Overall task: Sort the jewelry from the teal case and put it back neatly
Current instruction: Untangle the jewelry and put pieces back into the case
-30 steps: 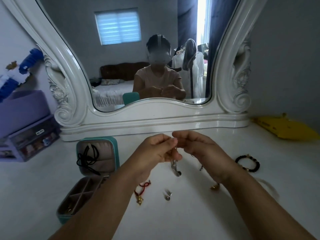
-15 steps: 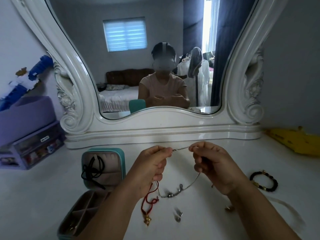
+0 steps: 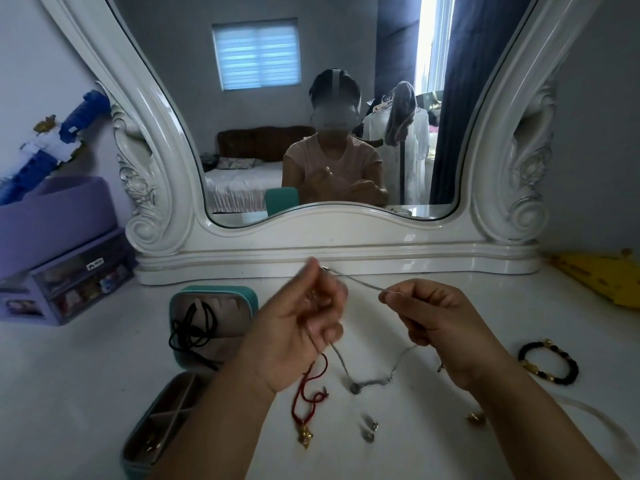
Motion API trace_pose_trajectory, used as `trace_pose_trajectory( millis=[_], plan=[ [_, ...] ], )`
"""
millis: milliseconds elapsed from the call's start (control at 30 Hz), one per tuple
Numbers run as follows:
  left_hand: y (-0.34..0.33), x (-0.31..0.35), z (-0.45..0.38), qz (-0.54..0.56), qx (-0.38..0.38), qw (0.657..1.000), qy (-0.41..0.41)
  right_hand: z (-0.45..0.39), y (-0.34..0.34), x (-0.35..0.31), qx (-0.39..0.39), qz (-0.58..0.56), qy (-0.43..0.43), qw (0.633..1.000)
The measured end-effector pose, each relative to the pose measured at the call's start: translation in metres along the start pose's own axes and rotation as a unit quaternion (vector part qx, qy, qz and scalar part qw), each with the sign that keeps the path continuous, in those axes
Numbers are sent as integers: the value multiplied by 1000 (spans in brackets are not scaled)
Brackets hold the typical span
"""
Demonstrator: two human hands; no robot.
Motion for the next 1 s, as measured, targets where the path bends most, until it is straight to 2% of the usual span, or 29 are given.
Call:
trace_pose_trajectory(
  millis=[67, 100, 167, 233, 333, 367, 433, 500, 533, 600, 667, 733, 800, 833, 900, 1000],
  plan=[
    [10, 14, -1, 30, 61, 995, -69, 2, -4, -1, -16, 15, 8, 1000],
    [14, 16, -1, -13, 96, 992, -83, 3, -6, -2, -29, 17, 15, 999],
    [20, 16, 2, -170, 150, 970, -87, 6, -13, -8, -59, 3, 34, 998],
    [18, 7, 3, -331, 146, 931, -58, 9, -17, -14, -88, -23, 55, 994],
    [7, -11, 3, -489, 66, 869, -33, 9, -16, -17, -99, -50, 69, 991],
    [4, -14, 3, -493, 43, 869, -29, 8, -13, -17, -91, -60, 67, 992],
    [-3, -17, 5, -416, -10, 909, -9, 4, -6, -15, -65, -87, 60, 992],
    [-17, -12, 9, -226, -87, 970, -18, 2, -2, -14, -39, -78, 51, 995],
    [-22, -7, 11, -134, -111, 984, -32, 3, -3, -14, -36, -68, 48, 996],
    [-19, 2, 9, -60, -89, 992, -60, 5, -8, -14, -56, -44, 50, 996],
    [-8, 3, 5, -131, -3, 989, -73, 11, -17, -17, -91, -39, 59, 993],
    [1, -1, 4, -297, 70, 950, -62, 14, -21, -22, -118, -54, 68, 989],
    [-1, -7, 5, -441, 70, 892, -68, 13, -21, -23, -116, -69, 67, 989],
    [-3, -9, 5, -465, 60, 880, -71, 11, -18, -21, -109, -71, 62, 990],
    [-3, -11, 4, -433, 58, 897, -68, 8, -13, -18, -86, -70, 51, 993],
    [-6, -14, 3, -238, -3, 970, -45, 6, -12, -12, -71, -56, 32, 995]
  ],
)
Point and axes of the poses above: each hand's wrist, its own z-axis away from the middle knuckle, its own y-axis out of the back of the hand, x = y × z, the point moved 8 cm from there along -z, towards the middle knuckle, and after that the axes turned 4 degrees about x, right-handed, at the moved point
